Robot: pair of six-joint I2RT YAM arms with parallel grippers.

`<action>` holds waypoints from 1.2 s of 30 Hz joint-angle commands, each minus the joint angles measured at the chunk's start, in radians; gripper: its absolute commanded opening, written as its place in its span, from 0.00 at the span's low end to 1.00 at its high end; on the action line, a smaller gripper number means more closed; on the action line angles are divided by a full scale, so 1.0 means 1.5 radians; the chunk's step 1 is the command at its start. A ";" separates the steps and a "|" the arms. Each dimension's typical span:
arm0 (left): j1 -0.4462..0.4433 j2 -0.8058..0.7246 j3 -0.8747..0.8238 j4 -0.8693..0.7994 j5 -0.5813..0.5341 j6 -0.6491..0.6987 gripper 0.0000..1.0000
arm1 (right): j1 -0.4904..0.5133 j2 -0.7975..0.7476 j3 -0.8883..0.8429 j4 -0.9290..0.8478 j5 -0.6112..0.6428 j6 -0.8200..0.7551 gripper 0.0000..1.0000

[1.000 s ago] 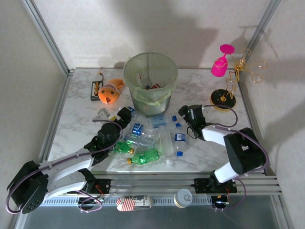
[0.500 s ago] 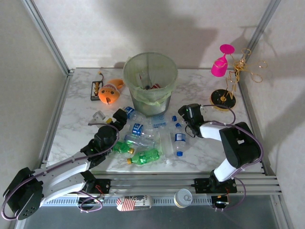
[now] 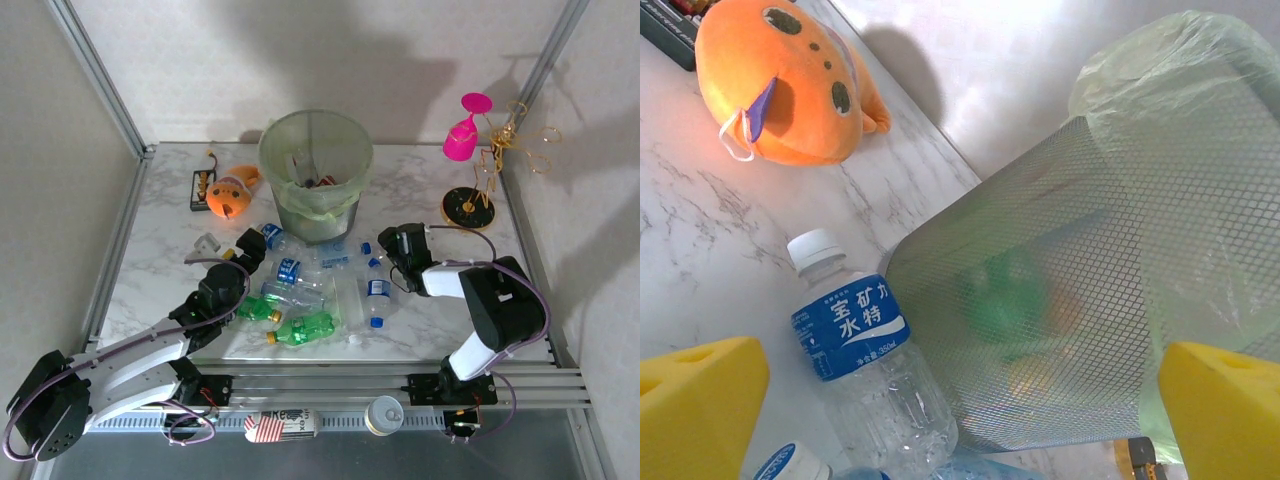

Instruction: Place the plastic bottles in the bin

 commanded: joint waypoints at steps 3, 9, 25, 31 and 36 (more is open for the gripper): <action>-0.002 0.002 -0.008 -0.013 -0.022 -0.016 1.00 | -0.017 -0.051 -0.037 0.102 -0.038 -0.033 0.58; -0.002 0.003 -0.010 -0.014 -0.029 -0.016 1.00 | -0.029 -0.102 -0.020 0.088 -0.059 -0.115 0.56; -0.002 0.018 -0.011 -0.004 -0.026 -0.020 1.00 | -0.029 -0.252 0.066 0.005 -0.060 -0.255 0.55; 0.000 0.018 -0.020 0.004 -0.033 -0.018 1.00 | -0.030 -0.300 0.107 -0.019 -0.075 -0.301 0.54; 0.009 0.037 -0.024 0.028 -0.026 -0.010 1.00 | -0.030 -0.315 0.183 -0.056 -0.127 -0.351 0.53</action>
